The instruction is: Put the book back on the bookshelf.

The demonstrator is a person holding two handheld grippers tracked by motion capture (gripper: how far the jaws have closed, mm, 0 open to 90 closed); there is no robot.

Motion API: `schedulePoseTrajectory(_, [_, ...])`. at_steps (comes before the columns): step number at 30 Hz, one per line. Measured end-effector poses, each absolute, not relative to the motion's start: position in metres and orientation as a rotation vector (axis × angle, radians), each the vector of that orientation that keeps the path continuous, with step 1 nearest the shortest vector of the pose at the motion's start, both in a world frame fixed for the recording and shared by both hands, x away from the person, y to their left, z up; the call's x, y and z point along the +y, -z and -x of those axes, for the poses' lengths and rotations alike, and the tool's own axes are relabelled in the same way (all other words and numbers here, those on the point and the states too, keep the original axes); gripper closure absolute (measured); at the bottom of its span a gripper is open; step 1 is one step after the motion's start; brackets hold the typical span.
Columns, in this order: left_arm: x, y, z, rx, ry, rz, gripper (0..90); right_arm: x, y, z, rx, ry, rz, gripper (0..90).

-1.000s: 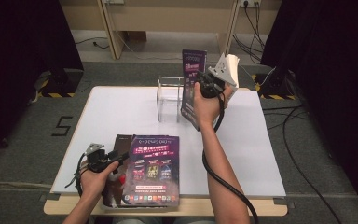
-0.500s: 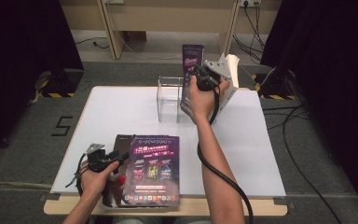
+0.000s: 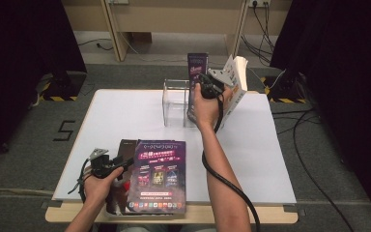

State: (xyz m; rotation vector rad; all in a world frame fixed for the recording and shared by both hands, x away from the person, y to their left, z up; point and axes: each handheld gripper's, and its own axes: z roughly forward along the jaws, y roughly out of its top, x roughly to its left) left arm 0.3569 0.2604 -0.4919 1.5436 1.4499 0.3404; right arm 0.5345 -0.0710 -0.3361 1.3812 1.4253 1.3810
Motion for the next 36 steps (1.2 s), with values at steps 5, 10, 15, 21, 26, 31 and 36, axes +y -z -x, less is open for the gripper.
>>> schedulePoseTrajectory(5, [0.260, 0.492, -0.356, 1.451, -0.327, -1.541, 42.7, -0.072, 0.330, -0.526, 1.484, -1.364, -1.391, 78.1])
schedulePoseTrajectory(10, [0.259, 0.491, -0.356, 1.444, -0.327, -1.543, 42.7, -0.077, 0.328, -0.522, 1.537, -1.362, -1.434, 75.4])
schedulePoseTrajectory(15, [0.260, 0.491, -0.356, 1.447, -0.327, -1.538, 42.7, -0.084, 0.328, -0.514, 1.561, -1.344, -1.481, 70.9])
schedulePoseTrajectory(21, [0.259, 0.490, -0.356, 1.443, -0.327, -1.537, 42.7, -0.094, 0.333, -0.495, 1.568, -1.321, -1.487, 69.2])
schedulePoseTrajectory(26, [0.258, 0.489, -0.355, 1.442, -0.326, -1.537, 42.7, -0.101, 0.333, -0.486, 1.572, -1.328, -1.489, 68.7])
schedulePoseTrajectory(31, [0.258, 0.489, -0.355, 1.440, -0.330, -1.536, 42.7, -0.103, 0.331, -0.479, 1.603, -1.284, -1.494, 73.3])
schedulePoseTrajectory(36, [0.258, 0.487, -0.355, 1.437, -0.328, -1.536, 42.7, -0.106, 0.329, -0.471, 1.624, -1.255, -1.496, 77.3])
